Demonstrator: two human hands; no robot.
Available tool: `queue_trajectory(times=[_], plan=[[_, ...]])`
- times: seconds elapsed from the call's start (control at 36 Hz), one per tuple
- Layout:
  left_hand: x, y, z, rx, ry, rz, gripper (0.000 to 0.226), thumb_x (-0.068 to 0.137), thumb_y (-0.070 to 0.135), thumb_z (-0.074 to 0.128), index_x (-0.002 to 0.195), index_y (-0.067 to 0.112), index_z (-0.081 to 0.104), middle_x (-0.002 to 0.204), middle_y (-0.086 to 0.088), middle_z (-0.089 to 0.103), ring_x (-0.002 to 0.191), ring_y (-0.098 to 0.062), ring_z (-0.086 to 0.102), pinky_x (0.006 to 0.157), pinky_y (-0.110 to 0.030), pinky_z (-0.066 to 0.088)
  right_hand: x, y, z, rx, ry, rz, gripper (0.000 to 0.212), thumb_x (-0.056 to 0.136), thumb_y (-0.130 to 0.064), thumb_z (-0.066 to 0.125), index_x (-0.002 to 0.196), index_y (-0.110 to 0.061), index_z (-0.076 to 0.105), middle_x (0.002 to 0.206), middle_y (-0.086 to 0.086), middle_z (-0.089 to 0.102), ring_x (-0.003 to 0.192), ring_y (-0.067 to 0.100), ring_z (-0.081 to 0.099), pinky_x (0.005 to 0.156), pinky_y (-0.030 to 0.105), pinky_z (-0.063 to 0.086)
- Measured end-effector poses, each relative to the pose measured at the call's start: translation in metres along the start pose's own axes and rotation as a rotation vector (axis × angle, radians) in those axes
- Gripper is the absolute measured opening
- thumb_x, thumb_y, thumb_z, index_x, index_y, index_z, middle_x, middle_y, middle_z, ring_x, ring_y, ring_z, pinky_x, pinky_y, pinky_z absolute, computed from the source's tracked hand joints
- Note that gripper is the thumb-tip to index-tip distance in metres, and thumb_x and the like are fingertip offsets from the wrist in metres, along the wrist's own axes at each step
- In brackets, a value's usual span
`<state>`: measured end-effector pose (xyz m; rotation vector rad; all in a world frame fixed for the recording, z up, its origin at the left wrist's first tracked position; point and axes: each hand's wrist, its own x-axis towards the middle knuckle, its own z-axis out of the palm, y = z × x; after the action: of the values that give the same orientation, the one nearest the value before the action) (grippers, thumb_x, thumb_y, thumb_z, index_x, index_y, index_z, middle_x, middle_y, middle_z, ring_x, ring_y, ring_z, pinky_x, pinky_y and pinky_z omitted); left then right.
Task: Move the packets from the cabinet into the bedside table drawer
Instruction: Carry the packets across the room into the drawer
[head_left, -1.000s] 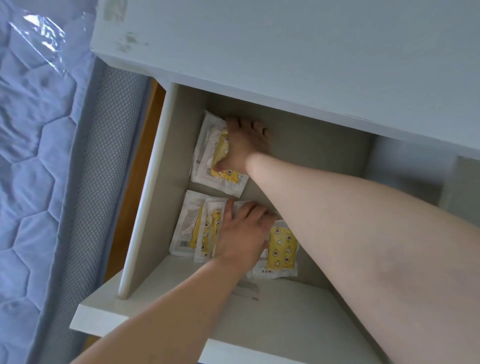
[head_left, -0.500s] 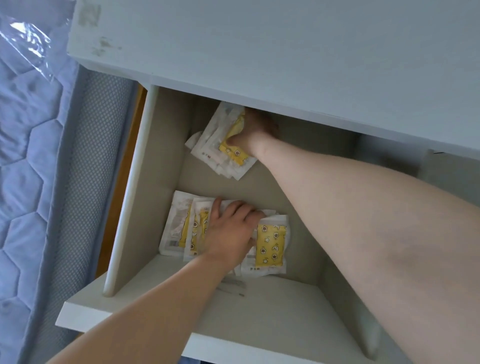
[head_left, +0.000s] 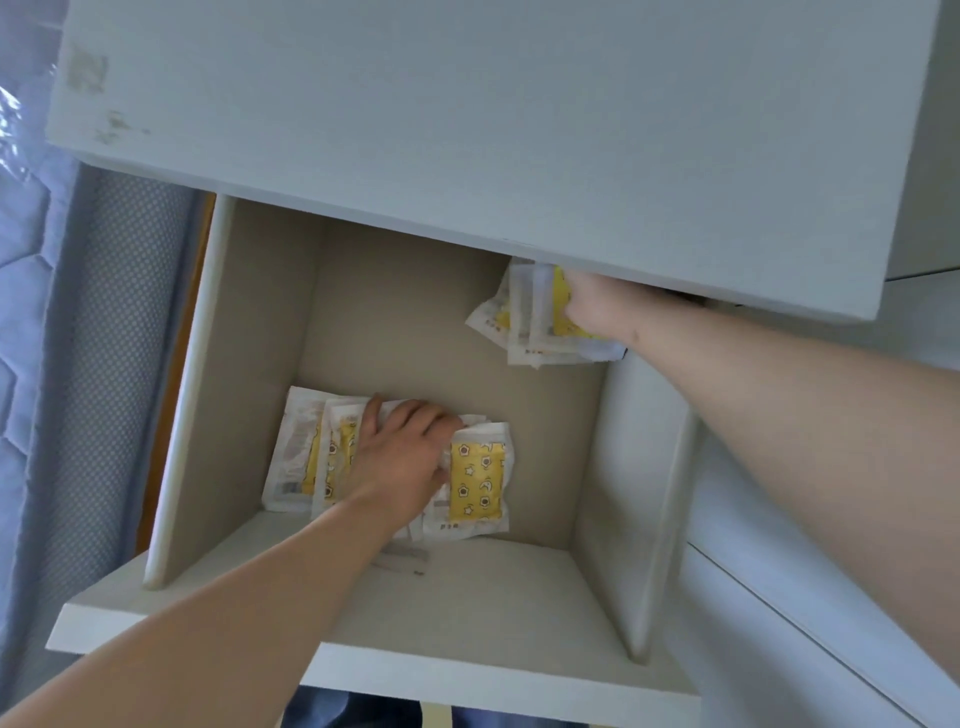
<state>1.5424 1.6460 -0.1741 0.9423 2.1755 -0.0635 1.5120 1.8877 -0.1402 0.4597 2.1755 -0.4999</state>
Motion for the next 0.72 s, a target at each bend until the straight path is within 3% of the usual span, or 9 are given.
queue_trajectory(times=[0.06, 0.11, 0.17, 0.25, 0.42, 0.53, 0.58, 0.64, 0.72], plan=[[0.000, 0.002, -0.002, 0.000, -0.011, -0.010, 0.054, 0.091, 0.036, 0.052, 0.141, 0.034, 0.030, 0.145, 0.013, 0.030, 0.140, -0.012, 0.018, 0.115, -0.046, -0.005, -0.008, 0.002, 0.002, -0.019, 0.069, -0.057, 0.013, 0.087, -0.010, 0.057, 0.092, -0.017, 0.048, 0.089, 0.006, 0.048, 0.087, 0.027, 0.053, 0.058, 0.026, 0.031], [0.001, 0.003, -0.003, 0.009, -0.021, -0.018, 0.054, 0.092, 0.036, 0.051, 0.141, 0.034, 0.030, 0.146, 0.012, 0.030, 0.140, -0.013, 0.018, 0.116, -0.046, -0.003, -0.021, 0.000, -0.003, -0.069, -0.034, -0.107, 0.034, 0.078, -0.013, 0.070, 0.068, -0.017, 0.038, 0.071, -0.002, 0.041, 0.065, 0.018, 0.045, 0.050, 0.026, 0.030], [0.000, 0.005, -0.006, 0.027, -0.035, -0.023, 0.054, 0.092, 0.036, 0.050, 0.142, 0.034, 0.029, 0.147, 0.011, 0.029, 0.140, -0.013, 0.018, 0.115, -0.046, -0.003, -0.038, -0.008, -0.008, -0.083, -0.137, -0.178, 0.028, 0.075, -0.017, 0.076, 0.069, -0.013, 0.048, 0.072, -0.002, 0.047, 0.066, 0.017, 0.048, 0.054, 0.026, 0.038], [-0.001, 0.006, -0.009, 0.034, -0.050, -0.026, 0.053, 0.093, 0.035, 0.050, 0.142, 0.031, 0.029, 0.148, 0.010, 0.028, 0.140, -0.014, 0.018, 0.115, -0.046, -0.003, -0.052, -0.012, -0.018, -0.042, -0.283, -0.217, 0.026, 0.071, -0.019, 0.079, 0.091, -0.008, 0.066, 0.089, 0.002, 0.066, 0.083, 0.021, 0.063, 0.075, 0.031, 0.053], [-0.001, 0.007, -0.010, 0.031, -0.060, -0.034, 0.053, 0.093, 0.036, 0.050, 0.142, 0.031, 0.030, 0.148, 0.009, 0.029, 0.140, -0.014, 0.018, 0.115, -0.046, -0.002, -0.057, -0.020, -0.003, -0.015, -0.596, -0.206, 0.024, 0.070, -0.023, 0.081, 0.091, -0.018, 0.069, 0.085, -0.007, 0.069, 0.086, 0.016, 0.068, 0.084, 0.032, 0.055], [-0.001, 0.008, -0.010, 0.031, -0.058, -0.030, 0.053, 0.092, 0.035, 0.051, 0.141, 0.031, 0.031, 0.146, 0.009, 0.030, 0.139, -0.015, 0.019, 0.115, -0.047, -0.001, -0.045, -0.018, 0.055, 0.013, -0.548, -0.083, 0.023, 0.077, -0.021, 0.076, 0.086, -0.012, 0.056, 0.090, 0.003, 0.061, 0.087, 0.024, 0.061, 0.071, 0.028, 0.050], [0.000, 0.009, -0.010, 0.026, -0.070, -0.029, 0.053, 0.092, 0.035, 0.051, 0.141, 0.031, 0.031, 0.145, 0.010, 0.030, 0.139, -0.014, 0.019, 0.115, -0.047, -0.001, -0.042, -0.013, 0.084, 0.094, -0.415, 0.019, 0.017, 0.082, -0.014, 0.069, 0.082, -0.013, 0.052, 0.092, 0.008, 0.060, 0.090, 0.026, 0.058, 0.065, 0.024, 0.043], [0.000, 0.008, -0.010, 0.015, -0.075, -0.031, 0.053, 0.092, 0.036, 0.051, 0.141, 0.031, 0.030, 0.146, 0.010, 0.029, 0.140, -0.014, 0.017, 0.115, -0.048, -0.002, -0.041, -0.009, 0.105, 0.138, -0.218, 0.094, 0.009, 0.084, -0.007, 0.061, 0.091, -0.012, 0.060, 0.108, 0.013, 0.063, 0.104, 0.030, 0.058, 0.076, 0.027, 0.045], [0.000, 0.010, -0.011, -0.007, -0.078, -0.020, 0.058, 0.093, 0.032, 0.049, 0.145, 0.028, 0.024, 0.151, 0.009, 0.023, 0.142, -0.014, 0.011, 0.115, -0.048, -0.003, -0.045, -0.010, 0.120, 0.067, -0.092, 0.101, 0.029, 0.084, -0.006, 0.059, 0.112, -0.013, 0.057, 0.124, 0.011, 0.053, 0.121, 0.031, 0.044, 0.095, 0.035, 0.037]])
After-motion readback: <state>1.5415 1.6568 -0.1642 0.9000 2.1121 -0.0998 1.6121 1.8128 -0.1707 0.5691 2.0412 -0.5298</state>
